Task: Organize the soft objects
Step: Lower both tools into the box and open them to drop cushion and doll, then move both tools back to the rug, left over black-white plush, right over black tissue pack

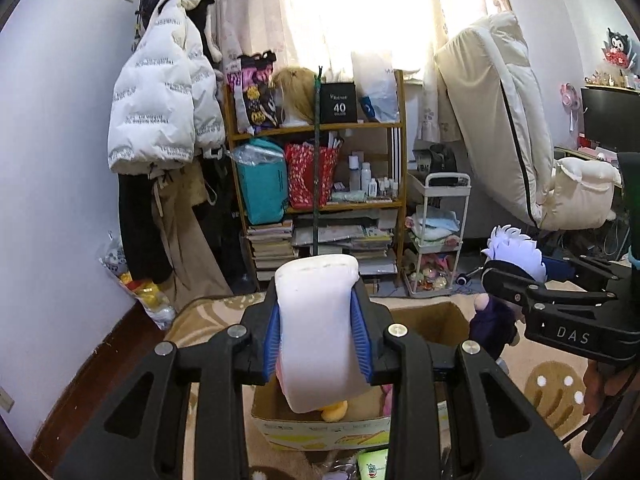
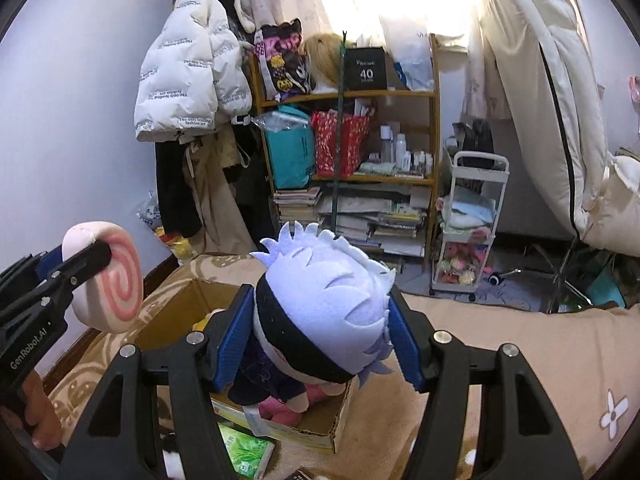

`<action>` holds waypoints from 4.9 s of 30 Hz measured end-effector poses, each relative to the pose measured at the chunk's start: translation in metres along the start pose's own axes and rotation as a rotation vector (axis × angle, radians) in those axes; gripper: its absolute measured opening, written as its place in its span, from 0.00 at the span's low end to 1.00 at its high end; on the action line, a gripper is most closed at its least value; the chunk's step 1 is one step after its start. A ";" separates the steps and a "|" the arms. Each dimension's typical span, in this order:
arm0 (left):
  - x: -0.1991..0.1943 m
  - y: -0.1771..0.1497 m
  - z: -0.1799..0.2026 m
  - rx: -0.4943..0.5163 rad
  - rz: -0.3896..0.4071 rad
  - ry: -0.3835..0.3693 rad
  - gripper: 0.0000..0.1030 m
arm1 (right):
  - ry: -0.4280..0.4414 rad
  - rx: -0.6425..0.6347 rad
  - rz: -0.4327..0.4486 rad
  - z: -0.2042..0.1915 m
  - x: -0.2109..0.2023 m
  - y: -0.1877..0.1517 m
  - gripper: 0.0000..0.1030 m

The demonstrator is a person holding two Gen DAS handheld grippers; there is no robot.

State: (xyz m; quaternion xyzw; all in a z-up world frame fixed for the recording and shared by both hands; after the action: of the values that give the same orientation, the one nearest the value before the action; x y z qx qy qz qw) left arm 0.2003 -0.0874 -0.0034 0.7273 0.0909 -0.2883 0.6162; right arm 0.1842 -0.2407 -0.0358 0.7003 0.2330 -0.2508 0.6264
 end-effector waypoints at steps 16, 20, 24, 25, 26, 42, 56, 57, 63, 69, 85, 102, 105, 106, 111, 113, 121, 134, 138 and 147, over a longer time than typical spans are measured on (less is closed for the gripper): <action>0.048 -0.033 -0.009 -0.061 -0.104 -0.028 0.32 | 0.042 -0.039 -0.035 -0.009 0.041 -0.019 0.67; 0.060 -0.039 -0.010 -0.073 -0.137 -0.049 0.33 | 0.073 -0.047 -0.024 -0.013 0.048 -0.023 0.67; 0.069 -0.046 -0.011 -0.071 -0.180 -0.053 0.33 | 0.071 -0.062 -0.029 -0.019 0.055 -0.026 0.67; 0.070 -0.046 -0.010 -0.068 -0.185 -0.050 0.34 | 0.071 -0.072 -0.030 -0.021 0.056 -0.027 0.67; 0.070 -0.047 -0.010 -0.068 -0.190 -0.049 0.35 | 0.067 -0.082 -0.033 -0.024 0.057 -0.028 0.67; 0.061 -0.052 -0.011 -0.026 -0.190 0.006 0.70 | 0.033 -0.121 -0.088 -0.027 0.064 -0.042 0.81; 0.008 -0.059 -0.024 -0.039 -0.174 0.069 0.98 | -0.002 -0.064 -0.085 -0.018 0.028 -0.050 1.00; 0.005 -0.060 -0.025 -0.041 -0.177 0.067 0.98 | -0.005 -0.060 -0.085 -0.018 0.025 -0.051 1.00; -0.011 -0.069 -0.028 -0.037 -0.196 0.076 0.98 | -0.008 -0.017 -0.090 -0.015 0.006 -0.061 1.00; -0.024 -0.082 -0.041 -0.070 -0.242 0.079 0.98 | -0.007 0.051 -0.090 -0.009 -0.015 -0.069 1.00; -0.046 -0.105 -0.045 -0.052 -0.320 0.102 0.98 | -0.010 0.128 -0.173 -0.009 -0.027 -0.102 1.00; -0.019 -0.126 -0.043 -0.059 -0.443 0.084 0.98 | -0.041 0.131 -0.248 -0.014 0.000 -0.116 1.00; -0.011 -0.131 -0.041 -0.068 -0.474 0.073 0.98 | -0.044 0.135 -0.260 -0.014 0.005 -0.118 1.00; -0.007 -0.133 -0.040 -0.071 -0.488 0.068 0.98 | -0.044 0.137 -0.263 -0.014 0.007 -0.119 1.00; 0.003 -0.138 -0.034 -0.062 -0.514 0.059 0.98 | -0.046 0.138 -0.272 -0.014 0.017 -0.123 1.00; 0.007 -0.141 -0.033 -0.062 -0.529 0.052 0.98 | -0.047 0.139 -0.282 -0.015 0.020 -0.125 1.00; 0.025 -0.155 -0.030 -0.068 -0.612 0.030 0.98 | -0.056 0.151 -0.322 -0.014 0.035 -0.132 1.00; 0.049 -0.181 -0.021 -0.067 -0.730 0.024 0.98 | -0.067 0.206 -0.444 -0.007 0.066 -0.161 1.00; 0.057 -0.193 -0.015 -0.043 -0.773 0.029 0.98 | -0.068 0.241 -0.495 -0.003 0.076 -0.174 1.00; 0.069 -0.218 -0.004 -0.005 -0.868 0.031 0.98 | -0.092 0.216 -0.574 -0.003 0.094 -0.192 1.00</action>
State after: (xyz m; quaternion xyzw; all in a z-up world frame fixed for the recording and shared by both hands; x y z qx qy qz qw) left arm 0.1518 -0.0499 -0.2238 0.6241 0.3984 -0.5096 0.4382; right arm 0.1331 -0.2157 -0.2424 0.6562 0.3646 -0.4724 0.4618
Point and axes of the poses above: each gripper's, at about its wrist camera, not at the fingertips, and x roughly the way its jaws point, z to its right, y to its top, the point moved 8 cm from there along x, roughly the way its jaws point, and after that the axes turned 9 degrees about -z, right-handed, at the moved point
